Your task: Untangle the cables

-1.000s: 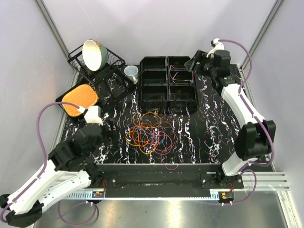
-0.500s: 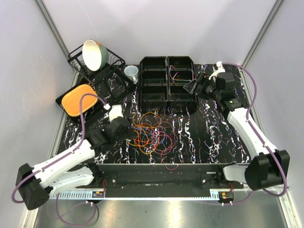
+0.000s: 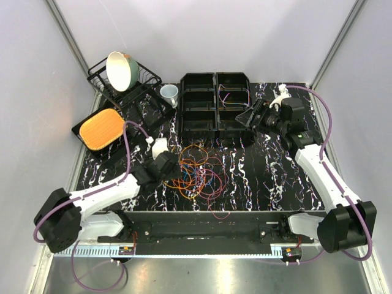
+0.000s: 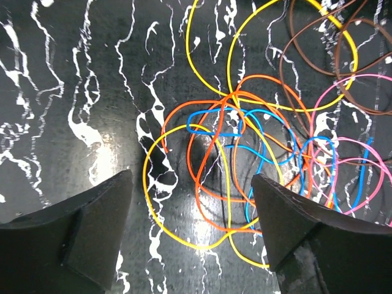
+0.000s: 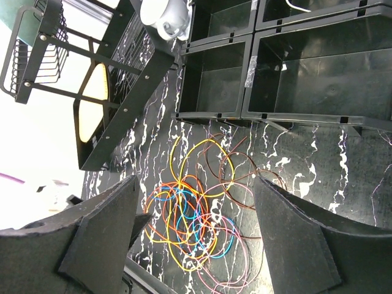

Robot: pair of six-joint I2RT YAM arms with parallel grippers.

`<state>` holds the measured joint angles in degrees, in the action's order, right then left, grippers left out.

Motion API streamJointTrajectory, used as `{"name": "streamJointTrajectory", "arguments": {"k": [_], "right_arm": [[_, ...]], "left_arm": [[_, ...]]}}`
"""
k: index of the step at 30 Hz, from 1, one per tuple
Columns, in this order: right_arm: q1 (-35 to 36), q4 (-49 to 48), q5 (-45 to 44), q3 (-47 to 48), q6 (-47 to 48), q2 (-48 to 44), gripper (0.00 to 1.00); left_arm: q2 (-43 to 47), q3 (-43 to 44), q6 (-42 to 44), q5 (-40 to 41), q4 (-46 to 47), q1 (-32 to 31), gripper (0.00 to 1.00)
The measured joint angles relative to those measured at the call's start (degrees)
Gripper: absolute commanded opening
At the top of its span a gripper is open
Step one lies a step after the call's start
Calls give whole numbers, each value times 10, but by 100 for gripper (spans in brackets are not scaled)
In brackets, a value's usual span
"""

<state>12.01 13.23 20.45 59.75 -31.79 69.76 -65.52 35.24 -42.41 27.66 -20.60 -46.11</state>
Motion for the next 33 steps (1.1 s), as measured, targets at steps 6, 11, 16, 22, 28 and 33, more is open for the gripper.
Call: {"name": "streamJointTrajectory", "arguments": {"k": [6, 11, 16, 22, 28, 33], "right_arm": [[0, 0, 3, -3, 0, -1, 80], [0, 2, 5, -6, 0, -1, 80], [0, 10, 14, -6, 1, -4, 80], [0, 52, 33, 24, 12, -15, 82], [0, 70, 69, 106, 25, -26, 83], [0, 71, 106, 162, 30, -37, 84]], "left_arm": [[-38, -15, -10, -12, 40, 5, 29], [-67, -19, -16, -24, 74, 11, 0], [-82, 1, -4, -31, 46, 18, 0], [-12, 170, 55, -44, -55, 19, 0], [30, 426, 133, -85, -115, 19, 0], [80, 509, 185, -137, -123, 19, 0]]}}
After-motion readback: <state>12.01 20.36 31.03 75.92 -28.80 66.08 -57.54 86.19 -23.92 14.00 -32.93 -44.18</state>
